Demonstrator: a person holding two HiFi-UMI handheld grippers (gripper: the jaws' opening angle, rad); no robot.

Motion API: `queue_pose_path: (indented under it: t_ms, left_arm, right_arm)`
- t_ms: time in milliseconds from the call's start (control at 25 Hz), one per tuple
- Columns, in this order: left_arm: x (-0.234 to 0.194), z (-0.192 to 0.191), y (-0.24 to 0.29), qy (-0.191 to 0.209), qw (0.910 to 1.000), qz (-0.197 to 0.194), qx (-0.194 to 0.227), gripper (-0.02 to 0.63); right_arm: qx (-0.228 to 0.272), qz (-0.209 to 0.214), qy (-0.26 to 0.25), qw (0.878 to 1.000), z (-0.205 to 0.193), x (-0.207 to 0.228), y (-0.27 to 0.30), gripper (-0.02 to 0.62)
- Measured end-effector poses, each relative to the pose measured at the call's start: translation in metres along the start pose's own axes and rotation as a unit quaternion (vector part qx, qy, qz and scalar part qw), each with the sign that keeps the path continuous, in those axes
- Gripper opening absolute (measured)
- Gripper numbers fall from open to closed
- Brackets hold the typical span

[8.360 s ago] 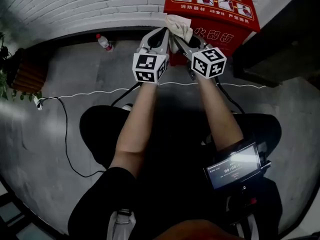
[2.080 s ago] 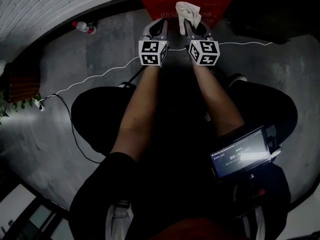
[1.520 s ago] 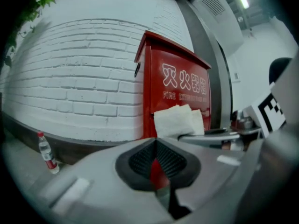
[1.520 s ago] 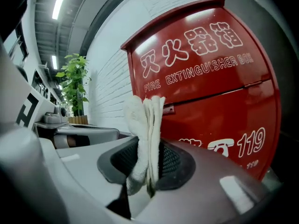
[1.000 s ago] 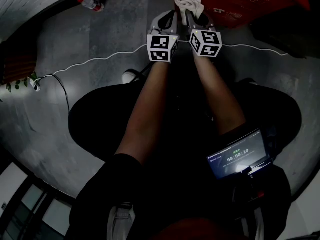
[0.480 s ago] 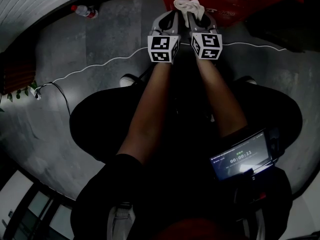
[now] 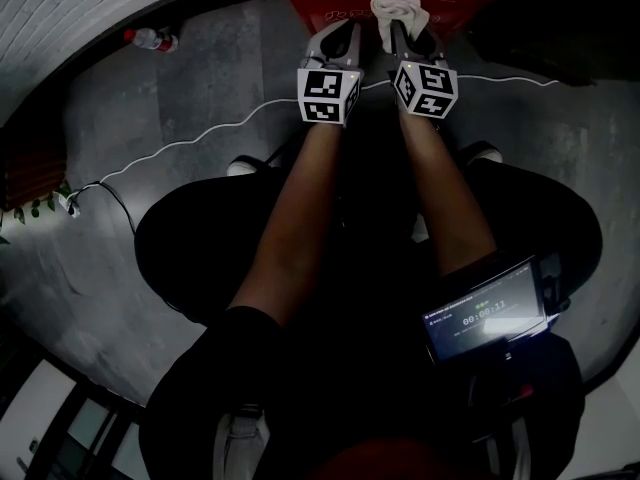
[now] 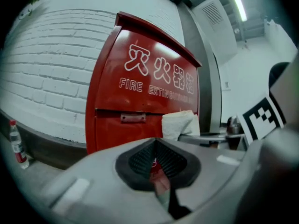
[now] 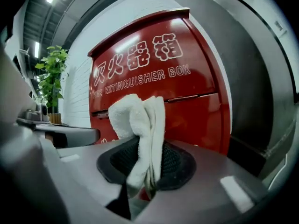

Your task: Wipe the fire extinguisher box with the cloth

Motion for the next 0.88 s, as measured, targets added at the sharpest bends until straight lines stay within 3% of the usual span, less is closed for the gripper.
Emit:
queue_pose_path:
  t_ms: [480,720,880]
  left_arm:
    - [0.042,0.001,0.022,0.022,0.9989,-0.042,-0.002,0.003]
    - [0.051,-0.011,0.024,0.024,0.9982,-0.054,-0.014,0.003]
    - [0.041,-0.02,0.018,0.031,0.9985,-0.04,-0.022,0.003]
  right_arm:
    - [0.014,-0.08,0.03,0.996,0.002,0.085,-0.032,0.1]
    - [0.02,-0.132,0.08,0.988,-0.003,0.131,-0.049,0.098]
    - [0.016,-0.134,0.077,0.988,-0.008,0.127,-0.055,0.095]
Point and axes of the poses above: the fingertips, and each gripper's own axes: y forward along the fingers, x to its right, z out of its top, the point moved 3 cm from there along -y, backward along the fingers, and after that the axes turned 7 degrees about -x, right-handed, at the moved point
